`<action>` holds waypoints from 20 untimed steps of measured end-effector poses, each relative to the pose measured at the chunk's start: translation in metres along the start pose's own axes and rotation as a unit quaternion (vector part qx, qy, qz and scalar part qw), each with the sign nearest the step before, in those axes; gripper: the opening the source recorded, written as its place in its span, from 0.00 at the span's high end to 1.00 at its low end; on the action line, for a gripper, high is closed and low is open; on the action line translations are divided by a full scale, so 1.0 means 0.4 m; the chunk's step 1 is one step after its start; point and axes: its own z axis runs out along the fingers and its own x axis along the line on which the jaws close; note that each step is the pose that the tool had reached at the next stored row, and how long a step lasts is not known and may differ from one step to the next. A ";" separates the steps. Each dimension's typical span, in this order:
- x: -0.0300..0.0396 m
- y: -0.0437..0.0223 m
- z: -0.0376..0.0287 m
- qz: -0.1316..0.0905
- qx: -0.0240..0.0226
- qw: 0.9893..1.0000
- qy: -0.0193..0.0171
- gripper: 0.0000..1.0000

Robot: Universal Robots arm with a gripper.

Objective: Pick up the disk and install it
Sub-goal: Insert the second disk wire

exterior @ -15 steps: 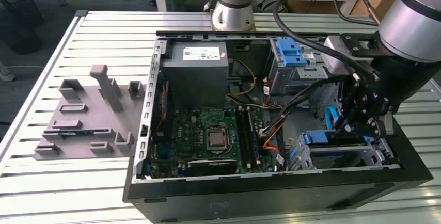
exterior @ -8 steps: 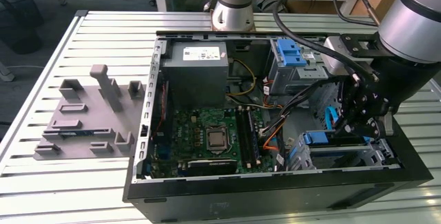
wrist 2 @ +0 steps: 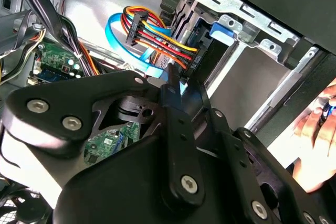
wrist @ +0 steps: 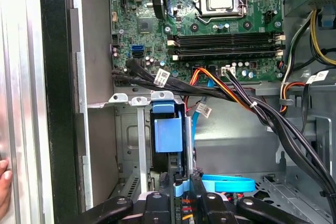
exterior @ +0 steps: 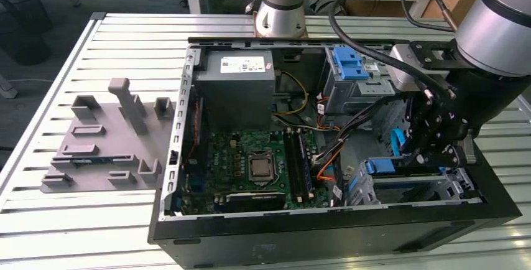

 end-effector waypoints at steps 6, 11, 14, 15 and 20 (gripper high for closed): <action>0.000 0.000 0.001 0.000 0.000 1.000 0.000 0.71; 0.000 0.000 -0.001 0.000 0.000 1.000 0.000 0.71; 0.000 0.000 -0.003 0.000 0.000 1.000 0.000 0.71; 0.000 0.000 -0.004 0.000 0.000 1.000 0.000 0.71; 0.000 0.000 -0.013 0.000 0.000 1.000 0.000 0.71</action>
